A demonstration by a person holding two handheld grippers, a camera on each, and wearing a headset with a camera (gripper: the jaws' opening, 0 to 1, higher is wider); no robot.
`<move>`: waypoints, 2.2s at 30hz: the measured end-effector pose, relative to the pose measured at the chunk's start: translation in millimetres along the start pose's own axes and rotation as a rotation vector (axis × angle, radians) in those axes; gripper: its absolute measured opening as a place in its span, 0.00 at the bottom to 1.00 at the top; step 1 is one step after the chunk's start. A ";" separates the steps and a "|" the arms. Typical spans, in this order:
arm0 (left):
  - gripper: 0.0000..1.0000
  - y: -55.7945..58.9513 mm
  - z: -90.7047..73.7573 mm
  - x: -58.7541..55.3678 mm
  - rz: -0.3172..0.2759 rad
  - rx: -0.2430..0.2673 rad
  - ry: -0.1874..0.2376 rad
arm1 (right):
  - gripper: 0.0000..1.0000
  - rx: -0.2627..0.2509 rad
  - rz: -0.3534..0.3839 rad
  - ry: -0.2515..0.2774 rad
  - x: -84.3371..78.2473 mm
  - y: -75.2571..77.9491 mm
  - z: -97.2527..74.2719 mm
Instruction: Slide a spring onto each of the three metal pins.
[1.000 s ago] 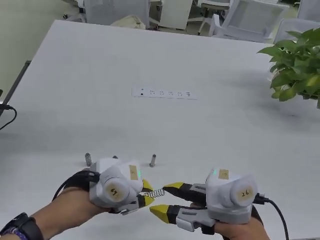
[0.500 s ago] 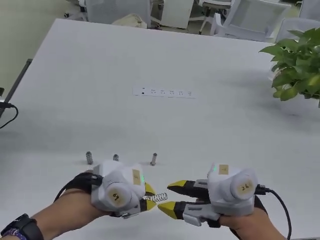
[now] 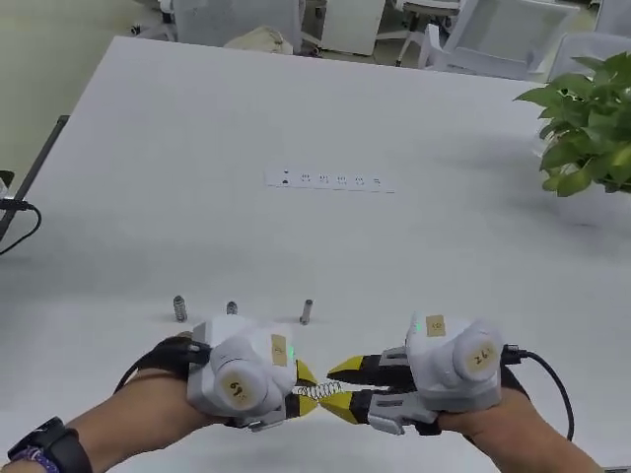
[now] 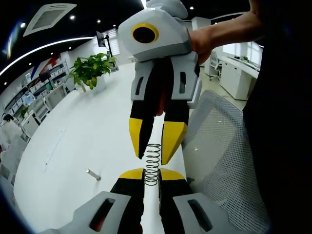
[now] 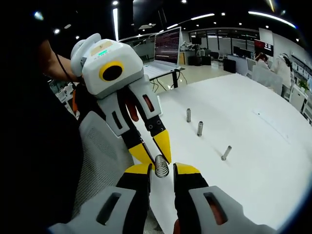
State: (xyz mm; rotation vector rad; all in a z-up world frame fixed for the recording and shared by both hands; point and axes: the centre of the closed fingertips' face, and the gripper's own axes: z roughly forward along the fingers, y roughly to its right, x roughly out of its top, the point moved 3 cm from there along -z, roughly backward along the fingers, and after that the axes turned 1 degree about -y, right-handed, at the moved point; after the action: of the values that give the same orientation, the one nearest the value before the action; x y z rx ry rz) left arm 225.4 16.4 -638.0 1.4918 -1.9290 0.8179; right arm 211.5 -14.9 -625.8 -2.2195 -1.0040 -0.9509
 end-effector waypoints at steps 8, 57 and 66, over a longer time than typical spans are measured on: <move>0.02 2.0 -0.7 5.4 0.020 -0.019 0.000 | 0.08 0.024 -0.062 -0.014 0.4 -3.6 -0.6; 0.23 -45.4 -71.9 -44.6 -0.421 0.338 0.129 | 0.08 -0.066 -0.057 -0.096 -12.7 65.2 -16.1; 0.29 -46.5 -93.2 -65.0 -0.472 0.408 0.126 | 0.08 -0.082 -0.081 -0.150 -11.2 85.7 -7.4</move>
State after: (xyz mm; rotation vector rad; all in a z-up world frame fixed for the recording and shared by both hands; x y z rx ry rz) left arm 291.1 118.4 -619.3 1.9747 -1.2825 1.0874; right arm 271.1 -75.2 -644.1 -2.3631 -1.1493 -0.8856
